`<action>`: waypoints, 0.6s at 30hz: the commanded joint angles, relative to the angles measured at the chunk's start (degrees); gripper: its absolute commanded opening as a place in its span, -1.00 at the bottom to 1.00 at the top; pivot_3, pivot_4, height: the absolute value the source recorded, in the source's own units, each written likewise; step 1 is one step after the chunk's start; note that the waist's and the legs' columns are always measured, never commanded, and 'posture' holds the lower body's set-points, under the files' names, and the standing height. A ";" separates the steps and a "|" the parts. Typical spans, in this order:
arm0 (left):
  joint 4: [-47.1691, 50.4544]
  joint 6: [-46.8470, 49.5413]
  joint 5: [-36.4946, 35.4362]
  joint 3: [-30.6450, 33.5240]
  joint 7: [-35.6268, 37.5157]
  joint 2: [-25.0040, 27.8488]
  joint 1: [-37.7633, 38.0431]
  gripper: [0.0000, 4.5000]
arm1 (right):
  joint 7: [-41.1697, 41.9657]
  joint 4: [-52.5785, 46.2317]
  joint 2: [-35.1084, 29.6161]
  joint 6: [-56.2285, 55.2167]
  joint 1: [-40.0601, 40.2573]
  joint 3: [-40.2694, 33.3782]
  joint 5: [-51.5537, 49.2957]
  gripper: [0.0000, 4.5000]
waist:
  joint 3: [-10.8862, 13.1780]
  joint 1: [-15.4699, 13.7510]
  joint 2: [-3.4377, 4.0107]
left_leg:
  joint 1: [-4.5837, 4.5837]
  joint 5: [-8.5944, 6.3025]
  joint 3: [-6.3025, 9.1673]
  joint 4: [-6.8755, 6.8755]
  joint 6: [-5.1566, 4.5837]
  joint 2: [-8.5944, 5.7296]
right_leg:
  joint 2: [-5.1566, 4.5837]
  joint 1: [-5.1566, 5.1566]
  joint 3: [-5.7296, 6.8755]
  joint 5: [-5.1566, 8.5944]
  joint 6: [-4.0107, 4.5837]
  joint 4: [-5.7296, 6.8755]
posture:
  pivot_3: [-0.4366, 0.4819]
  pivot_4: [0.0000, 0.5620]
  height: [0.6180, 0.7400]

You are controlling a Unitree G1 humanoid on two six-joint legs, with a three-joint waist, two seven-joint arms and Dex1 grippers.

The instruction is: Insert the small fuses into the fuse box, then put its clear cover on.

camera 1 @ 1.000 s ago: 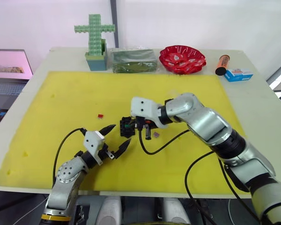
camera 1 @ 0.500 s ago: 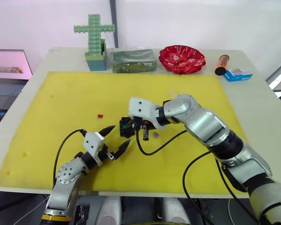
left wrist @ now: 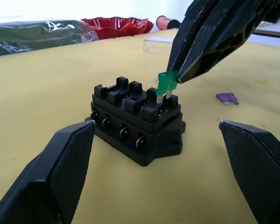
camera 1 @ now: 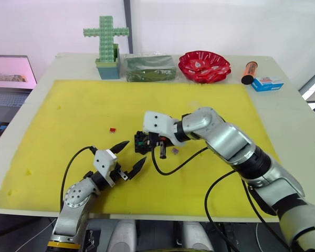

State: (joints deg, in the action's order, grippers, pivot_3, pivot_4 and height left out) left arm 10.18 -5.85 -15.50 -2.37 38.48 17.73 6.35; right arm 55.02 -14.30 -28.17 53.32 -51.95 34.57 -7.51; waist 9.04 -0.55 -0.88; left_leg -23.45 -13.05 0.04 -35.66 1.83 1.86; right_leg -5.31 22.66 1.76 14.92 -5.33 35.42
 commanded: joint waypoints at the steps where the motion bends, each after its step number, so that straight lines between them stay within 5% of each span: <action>1: 0.24 -1.32 -0.05 -0.39 0.11 -0.22 -0.04 0.98 | -0.29 -0.85 -0.22 -0.32 -0.13 -0.36 0.54 -1.00 | 0.00 -0.01 0.00 | 0.00 0.00 0.00 0.00 0.00 0.00 | 0.00 0.00 0.00 0.00 0.00 0.00 | -0.05 -0.47 1.00; 18: 0.76 -1.10 0.04 -0.84 -0.26 -0.16 -0.24 0.98 | -0.90 -0.14 0.25 -0.28 -0.57 -0.90 0.09 -1.00 | 0.00 -0.02 0.00 | 0.00 0.00 0.00 0.00 0.00 0.00 | 0.00 0.00 0.00 0.00 0.00 0.00 | -0.05 -0.47 1.00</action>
State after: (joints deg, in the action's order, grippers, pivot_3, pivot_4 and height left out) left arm 9.78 -6.70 -15.49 -2.61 38.40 17.73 6.31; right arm 54.41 -13.56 -28.22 53.50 -51.77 35.14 -7.57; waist 9.04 -0.57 -0.88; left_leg -23.45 -13.05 0.05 -35.65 1.83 1.86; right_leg -5.31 22.66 1.76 14.92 -5.33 35.41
